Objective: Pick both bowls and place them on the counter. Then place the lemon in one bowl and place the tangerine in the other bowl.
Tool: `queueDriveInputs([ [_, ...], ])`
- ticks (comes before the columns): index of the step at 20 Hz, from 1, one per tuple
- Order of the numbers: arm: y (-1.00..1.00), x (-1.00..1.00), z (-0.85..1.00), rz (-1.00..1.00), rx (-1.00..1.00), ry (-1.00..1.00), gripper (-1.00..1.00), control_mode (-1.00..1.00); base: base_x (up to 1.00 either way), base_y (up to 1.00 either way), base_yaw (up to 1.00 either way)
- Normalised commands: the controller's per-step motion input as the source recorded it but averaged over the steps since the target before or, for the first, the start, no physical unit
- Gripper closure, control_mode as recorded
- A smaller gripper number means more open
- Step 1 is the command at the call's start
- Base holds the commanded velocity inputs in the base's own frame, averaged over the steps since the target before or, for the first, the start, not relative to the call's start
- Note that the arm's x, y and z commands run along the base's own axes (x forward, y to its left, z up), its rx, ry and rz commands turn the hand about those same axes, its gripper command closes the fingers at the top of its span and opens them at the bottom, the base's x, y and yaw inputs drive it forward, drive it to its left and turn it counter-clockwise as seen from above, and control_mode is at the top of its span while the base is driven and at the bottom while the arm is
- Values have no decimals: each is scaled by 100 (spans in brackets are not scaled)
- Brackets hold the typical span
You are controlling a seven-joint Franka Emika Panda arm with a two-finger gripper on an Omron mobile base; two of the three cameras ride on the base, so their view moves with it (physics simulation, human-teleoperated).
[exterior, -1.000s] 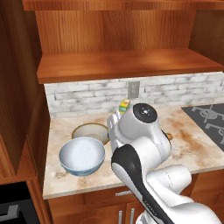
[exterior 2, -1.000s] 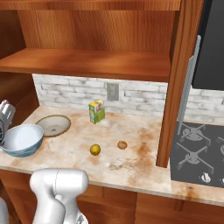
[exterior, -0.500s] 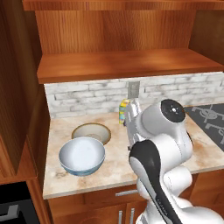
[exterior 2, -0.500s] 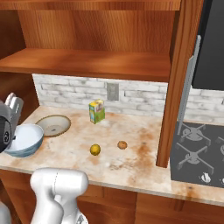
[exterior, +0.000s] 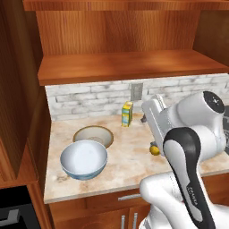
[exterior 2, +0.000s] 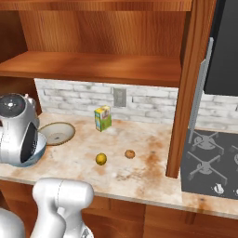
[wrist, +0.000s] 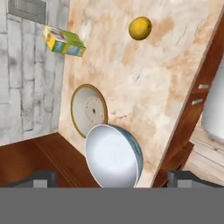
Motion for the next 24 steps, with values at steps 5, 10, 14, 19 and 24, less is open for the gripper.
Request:
queueDriveInputs([
  [5,-38,-1,-3,29,-11,-16,-100,-100,0,0,0],
  [10,-41,3,-7,18,-22,-9,-100,-100,0,0,0],
  [14,-35,3,-2,6,-30,0,-100,-100,0,0,0],
  [19,-31,3,-12,10,-30,0,-100,-100,0,0,0],
  [24,-37,7,-23,20,-22,-1,-100,-100,0,0,0],
])
